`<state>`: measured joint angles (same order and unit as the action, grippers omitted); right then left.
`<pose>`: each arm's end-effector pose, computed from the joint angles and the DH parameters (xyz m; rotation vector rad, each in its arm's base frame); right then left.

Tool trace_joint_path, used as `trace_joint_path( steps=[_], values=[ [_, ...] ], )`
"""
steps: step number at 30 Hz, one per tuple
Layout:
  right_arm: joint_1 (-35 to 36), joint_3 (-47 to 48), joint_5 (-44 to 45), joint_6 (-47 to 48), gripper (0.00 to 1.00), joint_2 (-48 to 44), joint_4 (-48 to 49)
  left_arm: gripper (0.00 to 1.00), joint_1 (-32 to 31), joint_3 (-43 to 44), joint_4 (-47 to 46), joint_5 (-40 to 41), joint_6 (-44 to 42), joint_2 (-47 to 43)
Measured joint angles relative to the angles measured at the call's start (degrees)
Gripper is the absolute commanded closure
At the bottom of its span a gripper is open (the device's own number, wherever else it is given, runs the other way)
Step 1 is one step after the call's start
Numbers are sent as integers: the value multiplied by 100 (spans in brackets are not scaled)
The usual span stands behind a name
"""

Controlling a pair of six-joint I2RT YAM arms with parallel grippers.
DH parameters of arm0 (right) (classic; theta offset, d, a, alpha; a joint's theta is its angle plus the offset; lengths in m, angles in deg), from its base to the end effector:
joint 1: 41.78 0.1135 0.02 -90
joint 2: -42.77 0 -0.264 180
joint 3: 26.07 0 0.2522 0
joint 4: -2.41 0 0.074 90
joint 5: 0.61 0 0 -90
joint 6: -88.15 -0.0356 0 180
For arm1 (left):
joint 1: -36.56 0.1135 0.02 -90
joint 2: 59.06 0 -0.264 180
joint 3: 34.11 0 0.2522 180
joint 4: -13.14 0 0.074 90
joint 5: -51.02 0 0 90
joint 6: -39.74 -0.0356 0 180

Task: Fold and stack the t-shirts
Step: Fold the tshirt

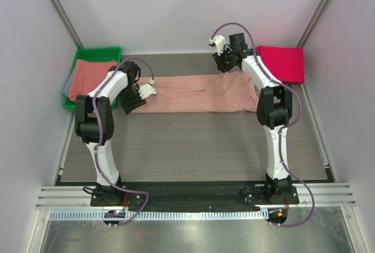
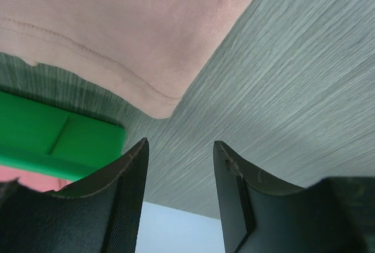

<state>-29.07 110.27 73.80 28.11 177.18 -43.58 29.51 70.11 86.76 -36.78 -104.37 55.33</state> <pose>0.5194 0.1270 0.2353 -0.9638 2.0998 0.1656 0.3863 -0.0464 0.2005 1.5516 2.6319 0.1200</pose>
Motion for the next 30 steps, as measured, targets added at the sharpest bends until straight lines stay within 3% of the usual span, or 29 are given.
trace_joint_path(
  steps=[7, 20, 21, 22, 28, 30],
  values=[
    [-2, -417, 33, -39, 66, -553, 20, 50, 4, 273, 83, 15, -487, 203],
    [-4, -778, 227, 7, 66, -892, 48, 56, 4, 531, 61, -33, -457, 892],
    [-4, -793, 243, 9, 66, -892, 46, 60, 4, 531, 46, -28, -439, 914],
    [-2, -813, 247, 11, 66, -892, 48, 72, 4, 538, 35, -24, -417, 946],
    [-4, -1005, 334, 55, 66, -942, 50, 100, 4, 717, 22, 66, -168, 1091],
    [-4, -1117, 402, 79, 66, -997, 46, 100, -2, 708, 37, 68, -90, 1086]
  ],
)
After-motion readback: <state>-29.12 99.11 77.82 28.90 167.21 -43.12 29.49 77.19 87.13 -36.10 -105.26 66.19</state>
